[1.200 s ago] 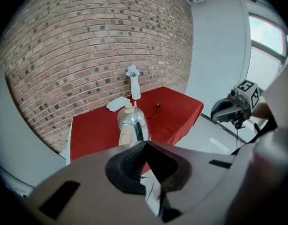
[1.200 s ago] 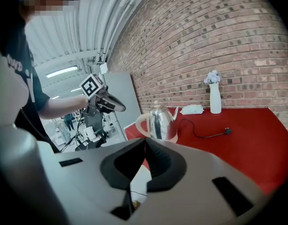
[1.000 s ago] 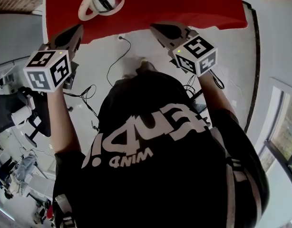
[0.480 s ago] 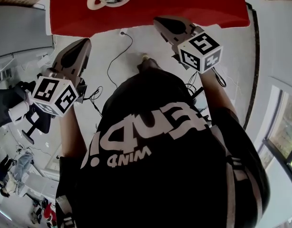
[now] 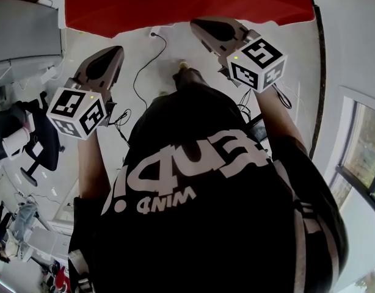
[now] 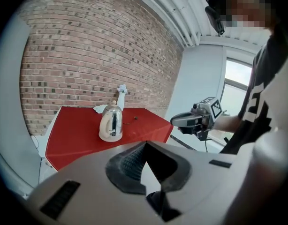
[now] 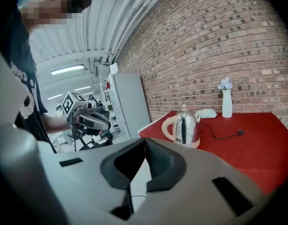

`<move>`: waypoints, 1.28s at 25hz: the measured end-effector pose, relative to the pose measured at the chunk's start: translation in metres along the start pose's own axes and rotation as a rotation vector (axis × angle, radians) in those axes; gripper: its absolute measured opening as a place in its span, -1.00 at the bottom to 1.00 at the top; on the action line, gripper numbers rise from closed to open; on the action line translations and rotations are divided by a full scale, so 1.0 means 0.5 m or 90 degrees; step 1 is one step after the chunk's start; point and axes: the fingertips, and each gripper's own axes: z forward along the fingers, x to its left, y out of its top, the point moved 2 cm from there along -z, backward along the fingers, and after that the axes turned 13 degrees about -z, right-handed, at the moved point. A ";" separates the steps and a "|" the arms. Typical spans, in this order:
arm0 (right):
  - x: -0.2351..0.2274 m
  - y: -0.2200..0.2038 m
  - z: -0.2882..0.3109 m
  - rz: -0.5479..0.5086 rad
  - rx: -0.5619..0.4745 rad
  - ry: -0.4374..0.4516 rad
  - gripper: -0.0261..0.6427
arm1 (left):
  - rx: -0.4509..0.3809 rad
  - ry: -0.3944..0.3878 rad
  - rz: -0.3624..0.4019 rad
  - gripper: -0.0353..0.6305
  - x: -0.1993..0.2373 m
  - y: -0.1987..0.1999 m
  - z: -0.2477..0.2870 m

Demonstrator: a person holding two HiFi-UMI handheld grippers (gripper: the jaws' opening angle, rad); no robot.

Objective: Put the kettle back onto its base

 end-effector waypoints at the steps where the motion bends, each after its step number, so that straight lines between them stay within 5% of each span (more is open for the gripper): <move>1: 0.020 0.003 -0.001 -0.002 0.000 0.002 -0.85 | 0.004 -0.007 0.000 -0.87 -0.004 -0.012 -0.011; 15: 0.222 0.032 -0.080 -0.016 -0.027 0.016 -0.85 | 0.011 -0.070 0.018 -0.87 -0.085 -0.106 -0.117; 22: 0.235 0.031 -0.181 -0.016 -0.049 0.037 -0.85 | -0.008 -0.074 0.023 -0.87 -0.180 -0.099 -0.104; 32: 0.237 0.010 -0.195 -0.020 -0.065 0.078 -0.85 | 0.006 -0.067 0.019 -0.87 -0.185 -0.131 -0.076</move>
